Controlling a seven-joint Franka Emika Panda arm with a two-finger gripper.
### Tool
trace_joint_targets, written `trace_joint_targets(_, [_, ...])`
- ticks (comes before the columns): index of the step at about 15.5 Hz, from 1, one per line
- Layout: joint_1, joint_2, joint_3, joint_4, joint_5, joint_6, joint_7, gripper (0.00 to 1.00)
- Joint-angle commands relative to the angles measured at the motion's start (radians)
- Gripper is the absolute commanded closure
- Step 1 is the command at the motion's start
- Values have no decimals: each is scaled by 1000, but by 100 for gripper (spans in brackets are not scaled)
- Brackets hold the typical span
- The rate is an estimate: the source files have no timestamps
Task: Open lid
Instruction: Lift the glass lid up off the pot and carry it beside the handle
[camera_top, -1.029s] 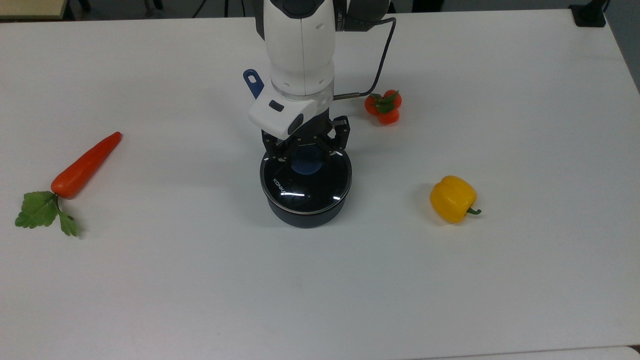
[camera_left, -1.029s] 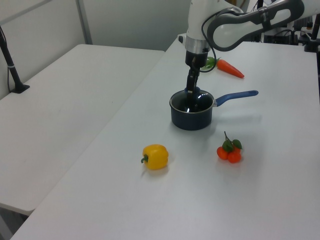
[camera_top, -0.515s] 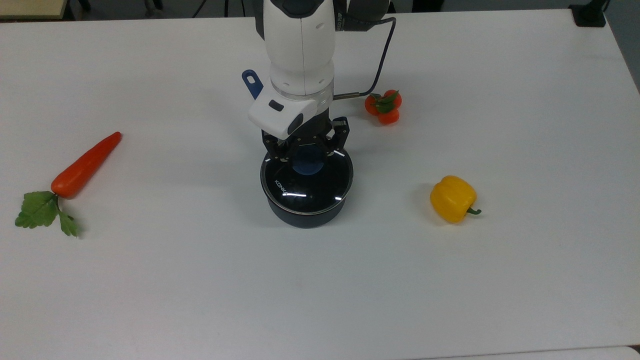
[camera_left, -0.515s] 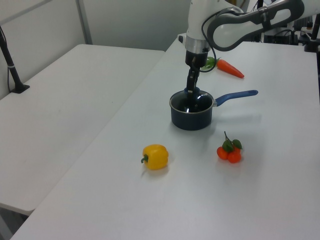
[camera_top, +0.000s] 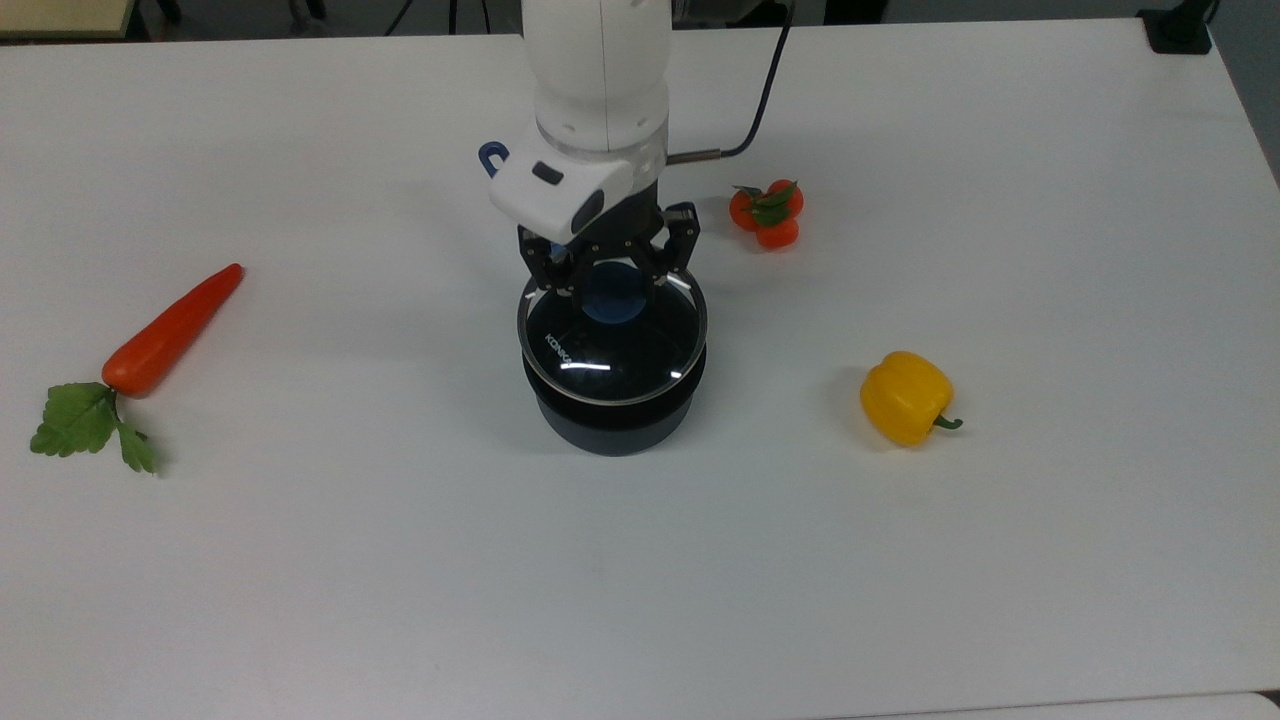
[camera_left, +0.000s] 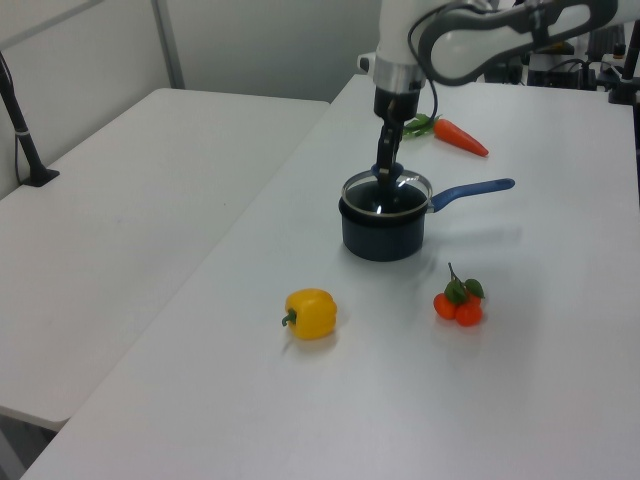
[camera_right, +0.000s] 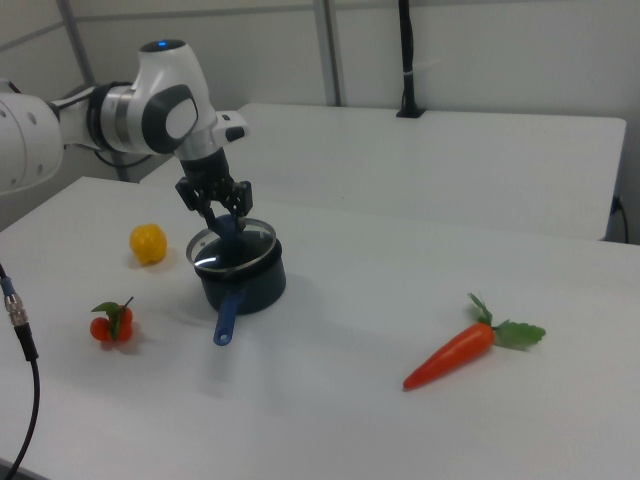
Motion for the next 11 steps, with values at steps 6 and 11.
trace_joint_targets(6, [-121,-175,-28,-117,2,-88,-15,70])
trace_joint_targets(11, [-286,-250,-26,-272,4,-64,-80,70])
